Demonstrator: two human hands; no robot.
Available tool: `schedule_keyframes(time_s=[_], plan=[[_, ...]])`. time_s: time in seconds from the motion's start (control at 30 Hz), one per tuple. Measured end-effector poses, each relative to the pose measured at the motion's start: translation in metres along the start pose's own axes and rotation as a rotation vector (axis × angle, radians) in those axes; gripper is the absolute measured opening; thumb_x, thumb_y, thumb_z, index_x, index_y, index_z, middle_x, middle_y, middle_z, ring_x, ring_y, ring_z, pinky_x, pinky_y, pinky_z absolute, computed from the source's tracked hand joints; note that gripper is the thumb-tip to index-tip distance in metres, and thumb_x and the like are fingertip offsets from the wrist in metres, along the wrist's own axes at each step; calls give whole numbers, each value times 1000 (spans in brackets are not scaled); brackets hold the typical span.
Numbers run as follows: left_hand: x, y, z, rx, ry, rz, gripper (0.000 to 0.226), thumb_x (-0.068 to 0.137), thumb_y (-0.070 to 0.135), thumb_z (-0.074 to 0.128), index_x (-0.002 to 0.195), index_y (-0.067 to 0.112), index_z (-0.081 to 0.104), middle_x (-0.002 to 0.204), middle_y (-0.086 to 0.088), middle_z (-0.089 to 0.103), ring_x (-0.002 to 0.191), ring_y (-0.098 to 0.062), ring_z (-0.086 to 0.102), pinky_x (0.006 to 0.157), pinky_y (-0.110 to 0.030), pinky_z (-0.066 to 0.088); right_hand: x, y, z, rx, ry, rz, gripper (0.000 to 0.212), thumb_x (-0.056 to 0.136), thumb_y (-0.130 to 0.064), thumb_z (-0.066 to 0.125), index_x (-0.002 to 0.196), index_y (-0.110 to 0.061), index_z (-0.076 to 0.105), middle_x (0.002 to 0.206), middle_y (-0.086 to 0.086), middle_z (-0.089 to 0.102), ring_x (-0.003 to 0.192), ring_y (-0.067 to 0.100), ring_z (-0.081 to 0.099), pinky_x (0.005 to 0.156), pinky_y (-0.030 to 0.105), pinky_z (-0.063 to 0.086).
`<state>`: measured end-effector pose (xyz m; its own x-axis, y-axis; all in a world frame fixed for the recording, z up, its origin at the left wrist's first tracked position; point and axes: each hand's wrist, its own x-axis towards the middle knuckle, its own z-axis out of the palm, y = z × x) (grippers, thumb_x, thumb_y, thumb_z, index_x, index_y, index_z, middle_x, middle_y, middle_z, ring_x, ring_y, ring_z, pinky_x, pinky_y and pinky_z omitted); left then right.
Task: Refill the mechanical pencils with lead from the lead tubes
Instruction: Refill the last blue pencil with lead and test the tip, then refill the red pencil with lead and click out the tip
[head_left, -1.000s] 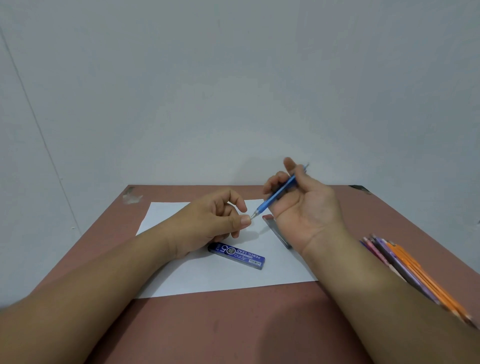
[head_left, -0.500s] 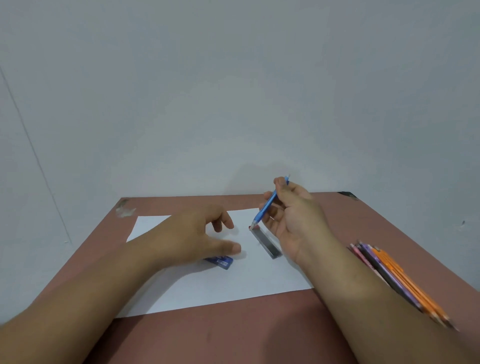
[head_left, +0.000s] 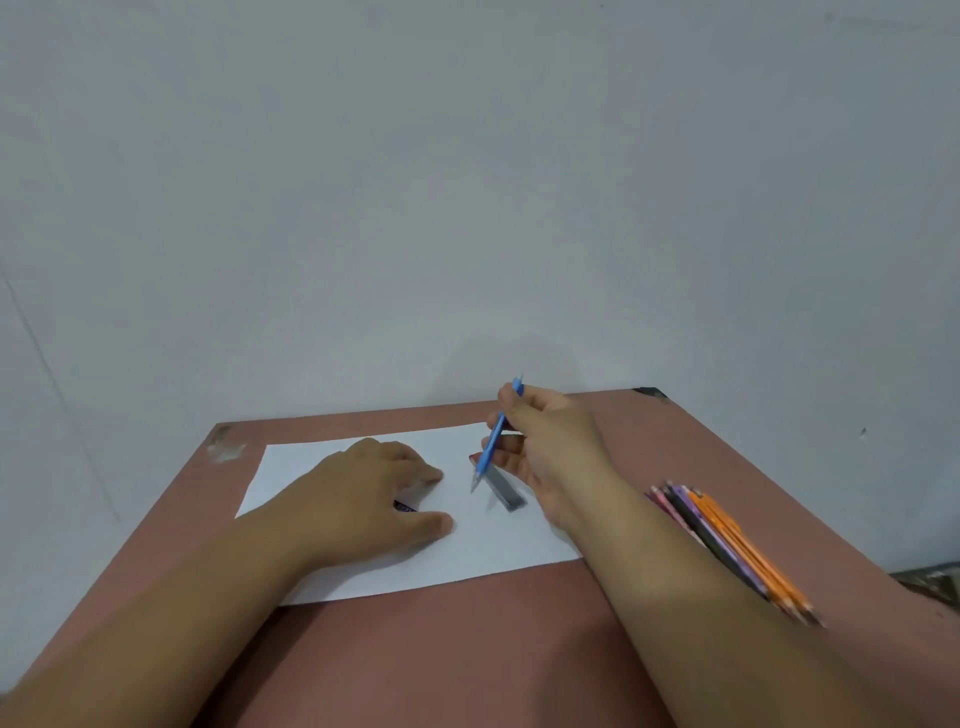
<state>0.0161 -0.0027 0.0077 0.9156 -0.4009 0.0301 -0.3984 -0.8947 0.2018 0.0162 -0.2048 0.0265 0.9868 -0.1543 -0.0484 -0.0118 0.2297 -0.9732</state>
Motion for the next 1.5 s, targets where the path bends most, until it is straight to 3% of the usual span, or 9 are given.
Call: schedule_keyframes(time_s=[0.17, 0.4, 0.5, 0.63, 0.77, 1.13, 1.23, 1.37, 1.5], plan=[[-1, 1, 2, 24, 57, 2, 59, 88, 74, 46, 137, 42, 54, 142, 26, 48, 129, 0, 39, 107, -25, 36, -11, -17, -4, -253, -57, -22, 23, 102, -14, 60, 124, -9, 63, 93, 9, 69, 67, 18, 70, 74, 36, 64], [-2, 35, 2, 181, 136, 60, 97, 71, 94, 7, 140, 41, 50, 145, 22, 49, 134, -7, 43, 109, -32, 37, -43, -36, -56, -649, -30, -190, 14, 97, -19, 63, 98, -9, 73, 76, -1, 65, 61, 9, 62, 56, 22, 55], [-8, 71, 4, 87, 155, 175, 85, 77, 91, 19, 140, 42, 49, 141, 23, 51, 132, -6, 42, 110, -33, 37, -56, -47, -89, -837, 42, -243, 11, 97, -27, 64, 94, -27, 75, 83, -14, 68, 74, 2, 63, 60, 19, 46], [-16, 122, 12, 86, 143, 331, 80, 81, 86, 24, 139, 38, 51, 140, 19, 54, 127, -7, 46, 107, -32, 39, -64, -54, -133, -1109, 167, -243, 21, 97, -26, 63, 107, -15, 78, 105, 3, 74, 96, 19, 67, 78, 29, 51], [-17, 157, 26, 76, 131, 368, 71, 88, 80, 38, 143, 37, 47, 142, 15, 54, 127, -8, 45, 105, -34, 41, -69, -47, -172, -1340, 249, -194, 24, 98, -24, 57, 106, -14, 77, 90, 2, 67, 78, 17, 57, 57, 21, 35], [-21, 177, 40, 33, 121, 312, 66, 90, 77, 40, 144, 39, 44, 144, 16, 51, 128, -7, 43, 107, -34, 40, -78, -21, -208, -1434, 245, -148, 27, 99, -36, 54, 90, -23, 76, 79, -5, 68, 72, 10, 62, 59, 26, 48], [-22, 156, 34, 6, 130, 253, 65, 89, 78, 40, 142, 40, 47, 143, 18, 51, 128, -5, 42, 107, -32, 40, -77, -20, -206, -1471, 260, -163, 36, 99, -41, 52, 78, -20, 73, 70, -4, 66, 65, 11, 61, 55, 27, 49], [-30, 118, 18, -34, 171, 149, 53, 92, 70, 49, 136, 41, 52, 138, 22, 51, 135, -8, 38, 109, -29, 35, -78, -26, -194, -1541, 286, -282, 33, 98, -40, 51, 79, -20, 70, 75, -5, 61, 67, 11, 60, 65, 34, 57], [-36, 59, 6, -110, 233, -9, 47, 91, 65, 54, 131, 40, 58, 133, 24, 55, 124, -6, 49, 104, -31, 41, -67, -31, -157, -1526, 160, -414, 27, 97, -34, 49, 83, -20, 68, 85, -7, 62, 75, 10, 58, 70, 34, 55]])
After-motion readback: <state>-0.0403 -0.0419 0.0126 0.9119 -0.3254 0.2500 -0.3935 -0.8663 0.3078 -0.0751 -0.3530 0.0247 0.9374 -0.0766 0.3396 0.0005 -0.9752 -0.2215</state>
